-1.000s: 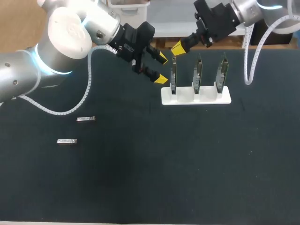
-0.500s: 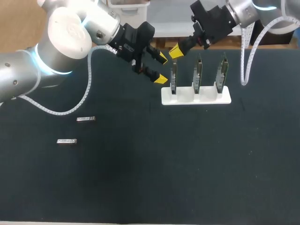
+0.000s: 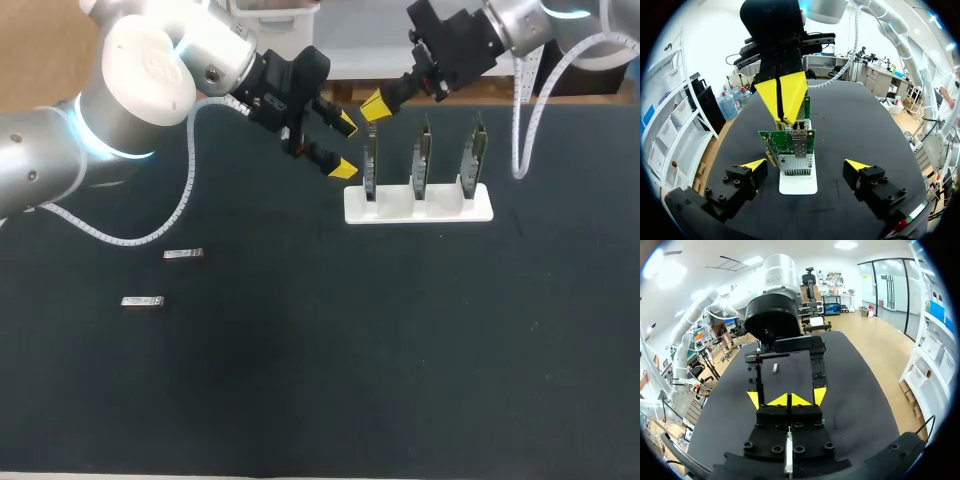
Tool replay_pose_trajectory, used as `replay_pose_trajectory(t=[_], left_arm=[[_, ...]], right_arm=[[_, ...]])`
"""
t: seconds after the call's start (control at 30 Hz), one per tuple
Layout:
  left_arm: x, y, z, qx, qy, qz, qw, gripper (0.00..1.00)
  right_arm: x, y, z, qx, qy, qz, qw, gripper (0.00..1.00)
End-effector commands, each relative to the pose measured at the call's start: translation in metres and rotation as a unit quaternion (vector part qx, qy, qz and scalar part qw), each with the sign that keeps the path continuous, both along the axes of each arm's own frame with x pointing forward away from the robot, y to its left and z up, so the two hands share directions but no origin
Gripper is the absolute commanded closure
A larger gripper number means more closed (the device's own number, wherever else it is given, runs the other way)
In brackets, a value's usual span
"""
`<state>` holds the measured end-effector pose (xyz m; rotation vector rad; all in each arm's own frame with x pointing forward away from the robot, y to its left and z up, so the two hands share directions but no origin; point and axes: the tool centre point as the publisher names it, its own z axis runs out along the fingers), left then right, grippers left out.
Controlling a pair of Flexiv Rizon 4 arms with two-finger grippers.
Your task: Pick up the optical module with the left hand, and insert it into the network port with the right hand.
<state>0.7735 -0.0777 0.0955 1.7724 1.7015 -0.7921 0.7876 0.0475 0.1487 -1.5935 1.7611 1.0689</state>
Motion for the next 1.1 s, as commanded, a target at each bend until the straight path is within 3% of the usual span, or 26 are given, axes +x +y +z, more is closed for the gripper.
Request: replay_pose_trajectory(t=[0.03, 1.1], left_arm=[[0.001, 0.000, 0.001, 0.002, 0.001, -0.001, 1.000, 0.00], [0.001, 0.000, 0.001, 0.002, 0.001, -0.001, 1.000, 0.00]], right_arm=[[-0.004, 0.000, -0.002, -0.003, -0.001, -0.003, 1.000, 1.00], [-0.003, -0.003, -0.012, 0.005, 0.014, -0.019, 1.000, 1.00]])
